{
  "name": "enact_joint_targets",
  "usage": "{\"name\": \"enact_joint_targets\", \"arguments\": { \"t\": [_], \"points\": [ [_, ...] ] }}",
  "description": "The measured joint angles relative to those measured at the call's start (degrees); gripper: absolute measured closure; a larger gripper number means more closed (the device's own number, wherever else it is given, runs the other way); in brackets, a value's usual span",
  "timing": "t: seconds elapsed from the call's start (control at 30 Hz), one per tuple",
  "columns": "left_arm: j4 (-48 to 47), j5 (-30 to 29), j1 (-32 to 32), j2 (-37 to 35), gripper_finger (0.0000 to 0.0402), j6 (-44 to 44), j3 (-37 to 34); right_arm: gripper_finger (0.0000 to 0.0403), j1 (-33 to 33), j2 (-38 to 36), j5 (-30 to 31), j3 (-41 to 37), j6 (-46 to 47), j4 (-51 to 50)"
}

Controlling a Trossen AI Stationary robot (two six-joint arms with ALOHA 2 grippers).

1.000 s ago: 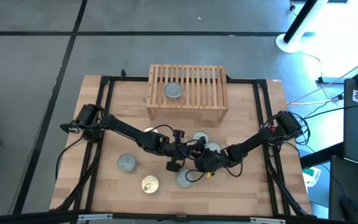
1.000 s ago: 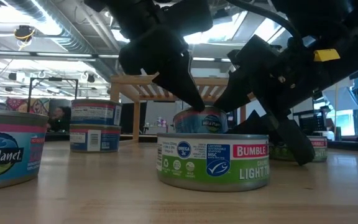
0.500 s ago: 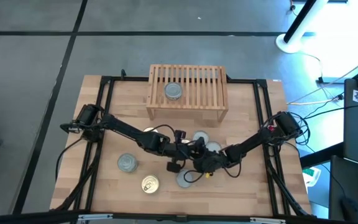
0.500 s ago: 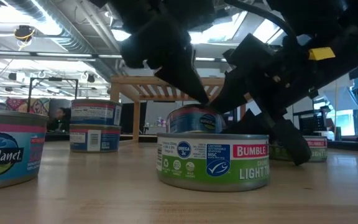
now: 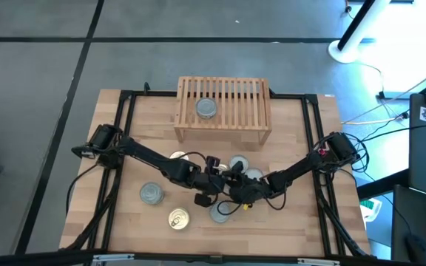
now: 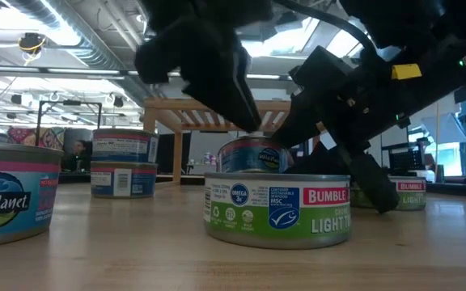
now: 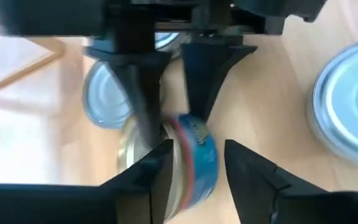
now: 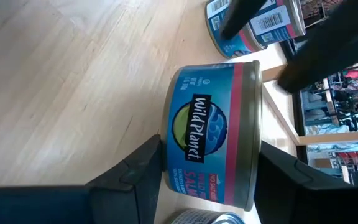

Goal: Stack canned seafood by type on shelf
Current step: Put the blue pink tuna can on the shelf

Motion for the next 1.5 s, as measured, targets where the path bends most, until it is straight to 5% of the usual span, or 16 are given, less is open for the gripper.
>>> {"name": "enact_joint_targets", "arguments": {
  "t": [0.33,0.6,1.07,1.5],
  "points": [
    [-13.95,-2.11,-0.09,-9.59,0.0251,-8.64,1.53,0.0210,0.02,-0.05,-0.04,3.27,0.07,-0.89],
    [-21.72,-2.65,-0.07,-15.65,0.0251,-11.99,1.18,0.0210,0.04,-0.13,4.94,10.36,1.69,-11.87],
    [-26.08,-2.87,-0.07,-22.07,0.0251,-9.47,1.09,0.0210,0.05,-0.22,17.73,27.82,3.29,-41.49],
    [-26.22,-3.28,0.94,-23.55,0.0251,-2.42,1.09,0.0210,-0.28,-2.95,19.08,42.11,27.11,-79.77]
  ]
}}
